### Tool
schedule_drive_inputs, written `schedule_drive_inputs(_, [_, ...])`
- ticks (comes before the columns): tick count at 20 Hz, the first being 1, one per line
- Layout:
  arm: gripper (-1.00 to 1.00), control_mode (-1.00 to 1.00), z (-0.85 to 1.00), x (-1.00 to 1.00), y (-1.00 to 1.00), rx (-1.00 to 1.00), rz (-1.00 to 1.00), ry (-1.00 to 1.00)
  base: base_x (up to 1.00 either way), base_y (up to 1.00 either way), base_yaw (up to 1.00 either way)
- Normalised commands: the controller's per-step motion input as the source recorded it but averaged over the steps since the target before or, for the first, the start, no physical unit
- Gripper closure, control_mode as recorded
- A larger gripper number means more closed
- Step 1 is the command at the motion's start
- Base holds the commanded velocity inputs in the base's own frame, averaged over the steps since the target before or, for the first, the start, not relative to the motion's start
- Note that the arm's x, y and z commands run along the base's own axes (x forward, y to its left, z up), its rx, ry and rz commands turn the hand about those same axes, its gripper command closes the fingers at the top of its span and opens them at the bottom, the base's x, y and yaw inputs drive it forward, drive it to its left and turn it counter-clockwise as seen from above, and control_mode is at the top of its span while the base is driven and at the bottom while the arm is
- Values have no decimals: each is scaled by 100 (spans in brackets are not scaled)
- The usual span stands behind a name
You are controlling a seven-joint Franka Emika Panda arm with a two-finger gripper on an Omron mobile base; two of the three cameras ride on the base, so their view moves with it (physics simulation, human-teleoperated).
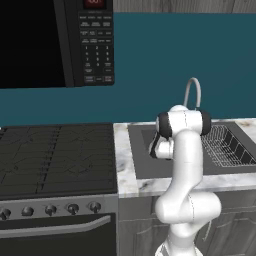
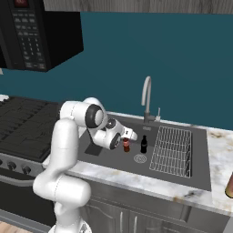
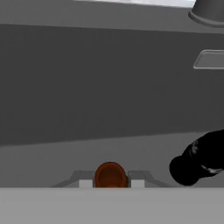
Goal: Place the large bottle from the dining counter next to the other large bottle outside the sink, and place the small bottle from the dining counter next to the other small bottle inside the sink.
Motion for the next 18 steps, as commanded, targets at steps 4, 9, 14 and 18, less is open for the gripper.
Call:
schedule_drive_inputs(4, [100, -100, -24, 13, -25, 0, 0, 0, 0, 0, 0])
schedule_drive_inputs(9, [100, -100, -24, 11, -24, 0, 0, 0, 0, 0, 0])
schedule_drive_inputs(14, [-100, -100, -23, 20, -18, 0, 0, 0, 0, 0, 0])
schedule_drive_inputs(18, [-100, -100, -4, 6, -3, 0, 0, 0, 0, 0, 0])
